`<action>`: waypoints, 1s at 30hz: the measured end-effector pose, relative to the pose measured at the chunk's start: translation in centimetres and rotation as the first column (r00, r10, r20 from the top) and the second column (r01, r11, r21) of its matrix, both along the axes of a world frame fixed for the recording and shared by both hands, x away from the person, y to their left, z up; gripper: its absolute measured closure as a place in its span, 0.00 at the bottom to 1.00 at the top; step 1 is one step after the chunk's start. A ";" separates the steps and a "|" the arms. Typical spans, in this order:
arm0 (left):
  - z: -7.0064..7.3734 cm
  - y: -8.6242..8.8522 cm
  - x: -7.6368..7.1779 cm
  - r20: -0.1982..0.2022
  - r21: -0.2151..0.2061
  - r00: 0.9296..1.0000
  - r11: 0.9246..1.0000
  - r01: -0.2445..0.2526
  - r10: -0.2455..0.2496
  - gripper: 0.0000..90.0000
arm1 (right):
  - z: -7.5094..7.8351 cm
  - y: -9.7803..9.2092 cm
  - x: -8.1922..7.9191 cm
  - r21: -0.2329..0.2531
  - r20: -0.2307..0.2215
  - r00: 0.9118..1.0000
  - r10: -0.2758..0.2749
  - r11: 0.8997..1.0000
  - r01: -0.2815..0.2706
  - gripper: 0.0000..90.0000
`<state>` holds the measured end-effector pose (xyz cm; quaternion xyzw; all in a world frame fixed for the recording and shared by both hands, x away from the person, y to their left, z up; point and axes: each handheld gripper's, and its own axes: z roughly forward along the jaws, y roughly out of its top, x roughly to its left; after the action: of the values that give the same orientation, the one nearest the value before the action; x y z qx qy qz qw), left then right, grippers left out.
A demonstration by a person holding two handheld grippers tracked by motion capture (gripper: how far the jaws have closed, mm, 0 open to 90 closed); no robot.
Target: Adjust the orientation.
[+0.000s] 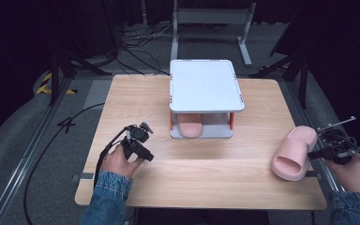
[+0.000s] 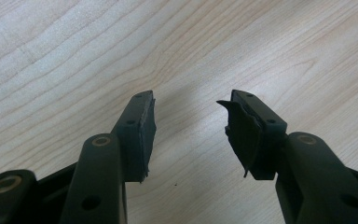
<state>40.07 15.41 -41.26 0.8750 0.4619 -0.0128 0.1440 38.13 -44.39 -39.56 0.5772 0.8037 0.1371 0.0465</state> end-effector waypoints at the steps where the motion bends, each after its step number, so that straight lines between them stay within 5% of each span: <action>1: 0.0 0.1 0.0 -0.002 -0.001 1.000 1.000 -0.002 0.002 0.57 | -1.1 1.1 0.5 -0.010 -0.031 0.999 0.035 0.999 -0.035 1.00; 6: 0.1 0.3 -0.1 -0.002 -0.005 1.000 1.000 -0.005 0.005 0.57 | -2.4 4.2 1.5 -0.012 -0.041 0.992 0.117 0.993 -0.117 1.00; 9: 0.0 0.4 -0.1 0.003 -0.006 1.000 1.000 -0.006 0.006 0.57 | -2.2 4.4 1.5 -0.014 -0.042 0.991 0.125 0.992 -0.126 1.00; 13: 0.1 0.5 -0.2 -0.001 -0.009 1.000 1.000 -0.011 0.011 0.57 | -0.4 3.9 0.6 -0.038 0.002 0.992 0.126 0.991 -0.125 0.97; 15: 0.1 0.5 -0.3 0.000 -0.007 1.000 1.000 -0.009 0.009 0.57 | 0.9 3.9 0.0 -0.037 0.038 0.989 0.142 0.989 -0.140 0.86; 16: 0.1 0.5 -0.4 0.002 -0.006 1.000 1.000 -0.013 0.013 0.57 | 1.5 4.0 -0.4 -0.036 0.057 0.983 0.176 0.984 -0.174 0.74; 20: 0.0 0.7 -0.6 -0.003 -0.002 1.000 1.000 -0.021 0.021 0.57 | 2.3 4.8 -0.5 -0.104 0.128 0.956 0.263 0.963 -0.250 0.54; 24: -0.1 1.0 -0.8 -0.001 -0.007 0.999 0.999 -0.032 0.032 0.57 | 1.8 5.3 0.2 -0.095 0.127 0.944 0.306 0.951 -0.296 0.49; 27: -0.1 1.4 -1.1 -0.011 -0.001 0.999 0.999 -0.039 0.039 0.57 | 0.9 6.2 0.9 -0.110 0.122 0.925 0.359 0.931 -0.347 0.47; 30: -0.1 1.8 -1.3 -0.011 -0.006 0.999 0.999 -0.052 0.052 0.57 | 0.7 6.9 1.3 -0.112 0.130 0.924 0.359 0.932 -0.346 0.46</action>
<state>38.72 17.20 -41.41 0.8622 0.4853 -0.0152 0.1448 39.40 -37.50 -38.87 0.4090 0.8938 0.1504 0.1058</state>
